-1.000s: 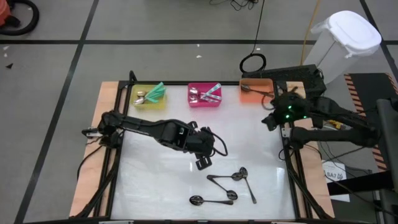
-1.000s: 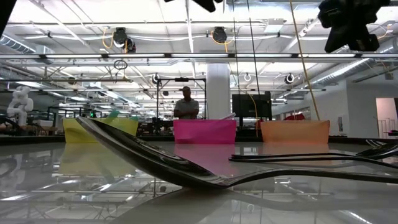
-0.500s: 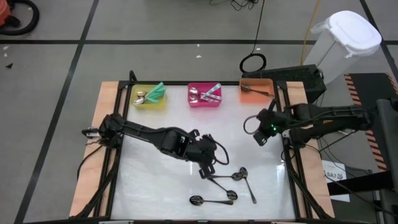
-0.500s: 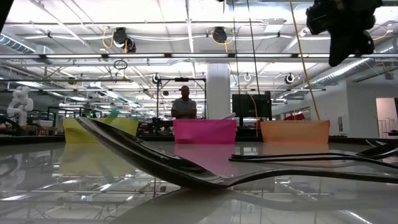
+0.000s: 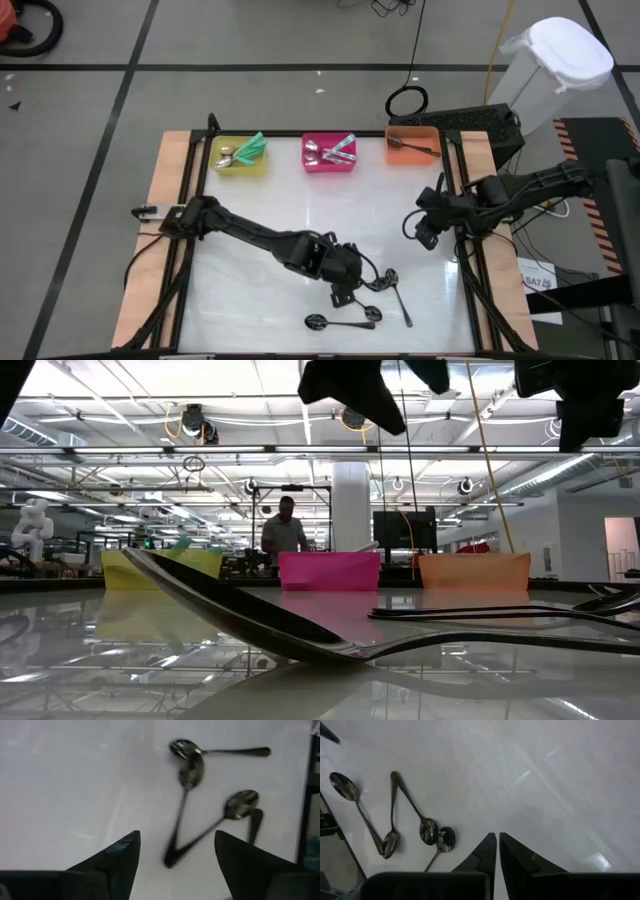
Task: Sort silverware by color (type)
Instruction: Put the black spoon into the orange bin
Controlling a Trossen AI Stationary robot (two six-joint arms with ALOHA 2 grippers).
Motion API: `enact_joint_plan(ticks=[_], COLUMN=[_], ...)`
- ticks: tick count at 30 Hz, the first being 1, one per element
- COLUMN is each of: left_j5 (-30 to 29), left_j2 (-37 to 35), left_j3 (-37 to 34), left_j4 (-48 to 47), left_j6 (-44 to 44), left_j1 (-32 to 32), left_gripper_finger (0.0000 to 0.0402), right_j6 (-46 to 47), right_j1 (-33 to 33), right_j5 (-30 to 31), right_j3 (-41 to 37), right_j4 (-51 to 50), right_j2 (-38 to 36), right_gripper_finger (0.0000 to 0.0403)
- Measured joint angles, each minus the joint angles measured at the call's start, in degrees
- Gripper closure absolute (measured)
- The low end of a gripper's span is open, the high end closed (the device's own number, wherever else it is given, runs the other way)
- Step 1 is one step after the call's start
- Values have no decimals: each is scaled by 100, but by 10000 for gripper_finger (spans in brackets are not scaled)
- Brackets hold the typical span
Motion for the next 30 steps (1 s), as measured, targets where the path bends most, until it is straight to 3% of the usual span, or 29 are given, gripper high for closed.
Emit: enact_joint_plan(ticks=[16,30], left_j5=[285,293], left_j2=[979,1350], left_j3=[-2,-4], left_j4=[140,661], left_j6=[-202,368], left_j1=[-92,-99], left_gripper_finger=[147,147], right_j6=[-46,364], right_j1=[531,730], right_j5=[153,154], right_j3=[2,4], right_j4=[-12,40], right_j2=[6,-15], right_gripper_finger=[385,385])
